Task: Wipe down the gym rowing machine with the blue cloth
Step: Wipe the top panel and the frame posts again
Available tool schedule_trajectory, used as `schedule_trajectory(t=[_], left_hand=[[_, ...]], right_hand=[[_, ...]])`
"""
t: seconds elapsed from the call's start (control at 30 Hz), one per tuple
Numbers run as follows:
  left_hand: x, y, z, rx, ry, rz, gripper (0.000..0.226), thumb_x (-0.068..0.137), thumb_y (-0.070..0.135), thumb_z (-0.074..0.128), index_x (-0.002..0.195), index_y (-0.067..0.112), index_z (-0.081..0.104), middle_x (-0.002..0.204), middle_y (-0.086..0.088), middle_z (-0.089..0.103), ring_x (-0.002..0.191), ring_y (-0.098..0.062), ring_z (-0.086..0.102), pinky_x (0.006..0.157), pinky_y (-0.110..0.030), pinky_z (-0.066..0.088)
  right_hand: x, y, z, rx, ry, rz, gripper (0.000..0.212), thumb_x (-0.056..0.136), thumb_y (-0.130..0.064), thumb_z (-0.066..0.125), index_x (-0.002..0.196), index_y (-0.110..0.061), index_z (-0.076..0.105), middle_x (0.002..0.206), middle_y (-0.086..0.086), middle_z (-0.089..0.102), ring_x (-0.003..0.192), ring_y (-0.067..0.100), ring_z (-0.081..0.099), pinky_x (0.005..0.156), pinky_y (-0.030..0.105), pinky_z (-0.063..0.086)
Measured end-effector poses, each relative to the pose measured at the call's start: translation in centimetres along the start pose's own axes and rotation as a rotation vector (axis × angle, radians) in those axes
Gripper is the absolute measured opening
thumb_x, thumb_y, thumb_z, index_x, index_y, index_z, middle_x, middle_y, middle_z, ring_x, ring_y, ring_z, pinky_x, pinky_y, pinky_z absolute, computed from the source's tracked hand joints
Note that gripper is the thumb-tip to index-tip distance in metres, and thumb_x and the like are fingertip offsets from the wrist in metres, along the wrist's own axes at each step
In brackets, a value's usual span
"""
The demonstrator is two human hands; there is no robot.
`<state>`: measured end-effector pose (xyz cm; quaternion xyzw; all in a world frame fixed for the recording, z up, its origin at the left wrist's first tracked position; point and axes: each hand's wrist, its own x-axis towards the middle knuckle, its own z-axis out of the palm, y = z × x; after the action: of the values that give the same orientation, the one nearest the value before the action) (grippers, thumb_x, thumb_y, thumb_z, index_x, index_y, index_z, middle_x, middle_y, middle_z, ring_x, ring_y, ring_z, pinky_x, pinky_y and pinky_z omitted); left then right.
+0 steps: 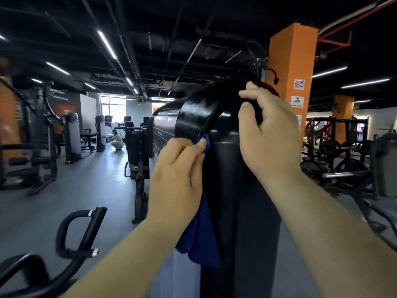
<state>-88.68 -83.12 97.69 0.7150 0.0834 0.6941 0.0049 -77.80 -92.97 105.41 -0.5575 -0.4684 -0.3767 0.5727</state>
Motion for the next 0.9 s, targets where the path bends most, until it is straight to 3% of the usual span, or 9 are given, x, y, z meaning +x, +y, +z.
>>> schedule_trajectory(t=[0.07, 0.13, 0.27, 0.4, 0.57, 0.73, 0.9], left_hand=[[-2.7, 0.3, -0.2, 0.016, -0.016, -0.039, 0.020, 0.097, 0.016, 0.056, 0.104, 0.006, 0.071, 0.099, 0.004, 0.058, 0.086, -0.011, 0.056, 0.078, -0.018, 0.047], [-2.8, 1.0, -0.5, -0.002, -0.014, -0.116, 0.015, 0.094, 0.012, 0.062, 0.105, 0.009, 0.071, 0.099, 0.006, 0.060, 0.088, 0.000, 0.055, 0.079, -0.013, 0.046], [2.0, 2.9, -0.4, -0.064, 0.051, -0.301, 0.019, 0.093, 0.012, 0.064, 0.109, 0.021, 0.070, 0.096, 0.024, 0.055, 0.093, 0.015, 0.052, 0.085, -0.002, 0.037], [-0.1, 3.0, 0.4, -0.022, 0.102, -0.253, 0.019, 0.094, 0.009, 0.061, 0.110, 0.014, 0.071, 0.095, 0.019, 0.052, 0.091, 0.009, 0.052, 0.083, -0.006, 0.041], [-8.1, 2.4, -0.2, 0.007, 0.025, -0.267, 0.015, 0.091, 0.006, 0.065, 0.103, 0.011, 0.071, 0.093, 0.020, 0.048, 0.089, 0.002, 0.055, 0.080, -0.007, 0.043], [-1.3, 2.7, -0.4, -0.072, 0.047, -0.331, 0.017, 0.092, 0.011, 0.067, 0.106, 0.019, 0.071, 0.095, 0.022, 0.053, 0.091, 0.015, 0.052, 0.081, -0.001, 0.037], [-4.7, 1.6, 0.0, -0.050, 0.041, -0.227, 0.021, 0.093, 0.017, 0.061, 0.110, 0.011, 0.071, 0.101, 0.020, 0.048, 0.090, 0.005, 0.052, 0.083, -0.006, 0.042]], right_hand=[[-0.2, 0.0, -0.4, -0.032, -0.060, -0.036, 0.036, 0.097, -0.030, 0.044, 0.127, -0.024, 0.062, 0.145, -0.005, 0.052, 0.139, 0.008, 0.038, 0.122, 0.044, 0.016], [-1.0, 0.3, -1.0, -0.090, -0.098, -0.099, 0.040, 0.097, -0.031, 0.044, 0.133, -0.023, 0.058, 0.151, -0.001, 0.046, 0.144, 0.013, 0.031, 0.123, 0.042, 0.009], [-3.1, 1.3, -1.3, -0.157, -0.126, -0.161, 0.052, 0.098, -0.040, 0.039, 0.148, -0.024, 0.042, 0.160, 0.001, 0.031, 0.150, 0.017, 0.018, 0.123, 0.042, 0.003], [-4.9, 1.7, -0.6, -0.164, -0.064, -0.173, 0.059, 0.096, -0.040, 0.040, 0.151, -0.020, 0.036, 0.161, 0.003, 0.027, 0.151, 0.020, 0.014, 0.123, 0.043, 0.002], [-5.6, 1.9, 0.1, -0.181, 0.000, -0.184, 0.061, 0.094, -0.037, 0.043, 0.151, -0.017, 0.037, 0.160, 0.005, 0.029, 0.151, 0.024, 0.017, 0.123, 0.046, 0.004], [-6.1, 1.8, 0.3, -0.183, 0.019, -0.169, 0.060, 0.094, -0.036, 0.043, 0.151, -0.016, 0.036, 0.160, 0.005, 0.029, 0.151, 0.025, 0.018, 0.123, 0.047, 0.006], [-6.2, 1.8, 0.4, -0.175, 0.026, -0.160, 0.059, 0.095, -0.035, 0.043, 0.151, -0.014, 0.037, 0.160, 0.006, 0.030, 0.151, 0.026, 0.018, 0.123, 0.047, 0.007]])
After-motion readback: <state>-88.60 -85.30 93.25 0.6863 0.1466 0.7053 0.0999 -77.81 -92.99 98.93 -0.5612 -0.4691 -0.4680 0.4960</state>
